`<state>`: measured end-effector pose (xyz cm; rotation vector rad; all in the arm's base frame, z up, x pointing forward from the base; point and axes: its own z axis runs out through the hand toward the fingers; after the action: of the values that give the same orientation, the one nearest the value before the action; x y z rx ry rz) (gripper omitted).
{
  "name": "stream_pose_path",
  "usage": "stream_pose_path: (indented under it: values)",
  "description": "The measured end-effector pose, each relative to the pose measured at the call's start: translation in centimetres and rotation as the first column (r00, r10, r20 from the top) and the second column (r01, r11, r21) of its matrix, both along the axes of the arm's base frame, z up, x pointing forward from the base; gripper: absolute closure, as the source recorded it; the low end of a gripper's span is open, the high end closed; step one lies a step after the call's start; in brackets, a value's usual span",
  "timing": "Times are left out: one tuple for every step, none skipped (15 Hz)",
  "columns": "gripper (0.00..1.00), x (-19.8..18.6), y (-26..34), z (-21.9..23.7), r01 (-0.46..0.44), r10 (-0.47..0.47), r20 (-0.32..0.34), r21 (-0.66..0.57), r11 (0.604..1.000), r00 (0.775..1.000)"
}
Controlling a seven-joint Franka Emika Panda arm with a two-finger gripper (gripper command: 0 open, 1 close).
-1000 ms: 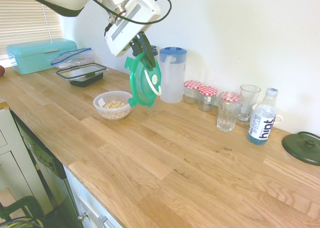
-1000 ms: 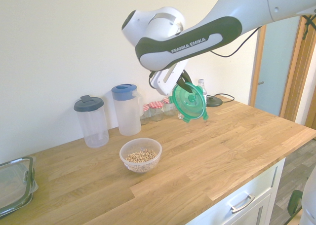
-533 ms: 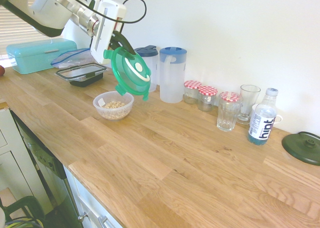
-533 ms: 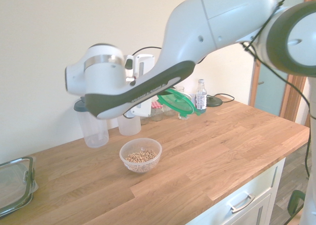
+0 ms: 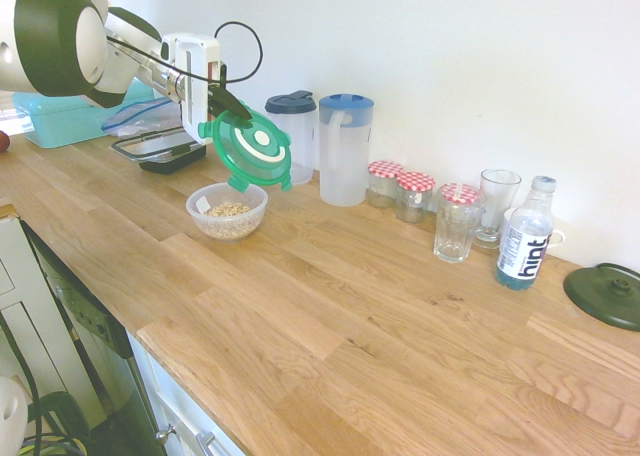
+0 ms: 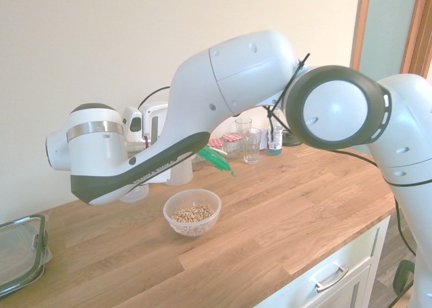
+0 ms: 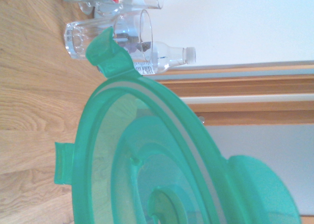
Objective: Cover the lid of food container
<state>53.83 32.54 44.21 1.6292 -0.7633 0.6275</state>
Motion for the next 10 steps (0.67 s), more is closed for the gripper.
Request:
stream_pose_path:
  values:
    - [1.0,0.1,0.5,-0.8,0.013,-0.013,-0.005,-0.008,1.0,1.0]
    - [1.0,-0.1,1.2,-1.6,0.034,-0.034,-0.015,-0.021,0.999,0.999]
    - [1.0,-0.4,1.7,-2.4,0.055,-0.056,-0.029,-0.026,0.998,0.998]
    - [1.0,-0.7,1.8,-3.2,0.074,-0.076,-0.033,-0.039,0.996,0.997]
    - [1.0,-1.0,2.3,-3.9,0.084,-0.086,-0.028,-0.058,0.995,0.996]
    - [1.0,-1.4,2.9,-4.3,0.088,-0.089,-0.023,-0.073,0.993,0.996]
    - [1.0,-2.0,3.8,-4.8,0.084,-0.086,-0.02,-0.086,0.993,0.996]
    - [1.0,-2.5,4.8,-5.2,0.079,-0.081,-0.018,-0.097,0.992,0.997]
    - [1.0,-2.7,5.5,-5.6,0.076,-0.079,-0.021,-0.105,0.992,0.997]
    - [1.0,-2.8,5.9,-5.9,0.079,-0.082,-0.025,-0.112,0.991,0.996]
